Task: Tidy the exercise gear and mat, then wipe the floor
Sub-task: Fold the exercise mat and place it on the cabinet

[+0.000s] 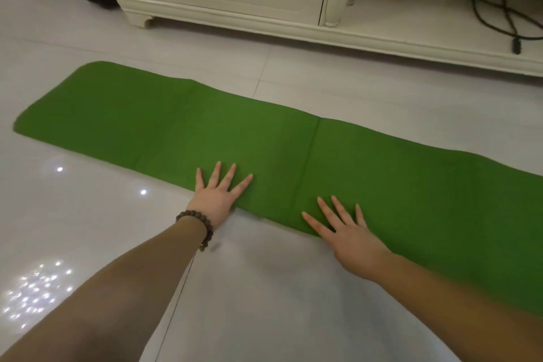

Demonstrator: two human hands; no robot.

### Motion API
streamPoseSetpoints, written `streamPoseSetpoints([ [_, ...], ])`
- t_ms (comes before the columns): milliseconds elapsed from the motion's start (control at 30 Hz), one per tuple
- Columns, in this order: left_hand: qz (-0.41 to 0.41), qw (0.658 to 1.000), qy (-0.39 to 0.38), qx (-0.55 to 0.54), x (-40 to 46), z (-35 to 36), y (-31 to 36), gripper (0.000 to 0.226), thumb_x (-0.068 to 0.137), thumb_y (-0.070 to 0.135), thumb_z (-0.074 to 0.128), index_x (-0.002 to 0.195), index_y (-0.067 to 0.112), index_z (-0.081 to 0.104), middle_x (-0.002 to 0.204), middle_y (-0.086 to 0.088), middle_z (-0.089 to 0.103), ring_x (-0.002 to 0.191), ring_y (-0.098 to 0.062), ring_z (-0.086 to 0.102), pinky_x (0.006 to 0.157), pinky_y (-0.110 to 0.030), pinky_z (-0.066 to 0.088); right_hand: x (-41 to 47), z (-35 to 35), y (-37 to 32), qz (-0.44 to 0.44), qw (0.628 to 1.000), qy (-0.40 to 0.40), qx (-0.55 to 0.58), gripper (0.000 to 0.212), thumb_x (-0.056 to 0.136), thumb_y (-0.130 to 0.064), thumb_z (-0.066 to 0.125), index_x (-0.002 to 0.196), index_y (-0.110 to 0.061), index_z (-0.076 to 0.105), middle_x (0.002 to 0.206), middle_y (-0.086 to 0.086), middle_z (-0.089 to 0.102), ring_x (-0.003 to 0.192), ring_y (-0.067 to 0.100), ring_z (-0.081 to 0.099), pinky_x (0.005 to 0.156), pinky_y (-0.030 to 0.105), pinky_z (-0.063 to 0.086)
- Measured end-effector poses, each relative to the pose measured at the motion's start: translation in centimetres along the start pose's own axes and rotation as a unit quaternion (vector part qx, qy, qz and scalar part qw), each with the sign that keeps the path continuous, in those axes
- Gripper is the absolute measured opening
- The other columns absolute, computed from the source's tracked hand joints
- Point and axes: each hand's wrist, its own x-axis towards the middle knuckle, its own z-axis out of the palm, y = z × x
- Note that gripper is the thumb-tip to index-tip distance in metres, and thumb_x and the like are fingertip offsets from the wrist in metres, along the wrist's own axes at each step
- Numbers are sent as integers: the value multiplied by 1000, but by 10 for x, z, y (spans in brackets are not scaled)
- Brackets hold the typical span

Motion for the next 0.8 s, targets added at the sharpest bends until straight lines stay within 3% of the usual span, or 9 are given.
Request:
streamPoseSetpoints([
  [233,-15,1000,-11,-9,-30,-19,-1,80,96,5,33,149,37,-18,160,-11,-15,146,-35,-13,113,-66,2,-9,7,-7,0,999,22,-47,105,88,3,37,119,-44,-52,142,10,-44,136,37,-34,111,66,-2],
  [267,-20,1000,-9,-16,-38,-14,1,83,95,3,34,148,38,-19,160,-11,-15,146,-35,-13,113,-66,2,-11,12,-9,-6,998,40,-48,109,85,1,43,124,-43,-49,146,12,-38,137,39,-30,111,68,3],
  [333,-31,999,-16,-31,-52,7,4,86,94,1,35,146,40,-22,160,-10,-17,146,-35,-15,113,-66,1,-14,29,-13,-31,994,77,-66,120,68,-8,65,146,-37,-21,157,18,0,143,45,-2,103,70,26],
  [400,-34,998,-27,-55,-61,31,5,79,99,13,34,141,43,-27,159,-7,-19,145,-32,-19,114,-64,-1,-15,43,-13,-32,996,53,-70,114,57,-24,71,151,-31,5,153,16,30,140,42,19,100,68,32],
  [467,-16,996,-5,-84,-64,51,1,63,99,46,21,137,44,-29,159,-4,-22,142,-28,-26,114,-61,-6,-15,46,-15,-45,994,63,-77,89,73,-41,55,150,-35,9,152,13,33,140,36,20,101,65,21],
  [533,4,996,18,-90,-64,58,-4,67,81,74,-5,138,46,-27,158,-2,-23,140,-27,-29,113,-58,-13,-10,40,-16,-49,992,86,-76,65,89,-55,36,149,-39,16,153,10,31,141,33,20,100,61,15],
  [667,-52,991,54,-110,-58,65,-22,79,65,78,-28,138,49,-26,157,2,-23,142,-28,-26,113,-56,-14,15,25,-23,-21,994,78,-77,58,94,-66,22,147,-42,26,153,6,32,141,30,20,103,57,14],
  [800,-109,987,47,-113,-53,69,-50,76,69,79,-21,138,49,-29,156,4,-26,141,-24,-27,115,-58,-10,49,8,-43,1,995,80,-52,60,95,-66,18,149,-39,20,154,8,30,142,28,19,103,60,13],
])
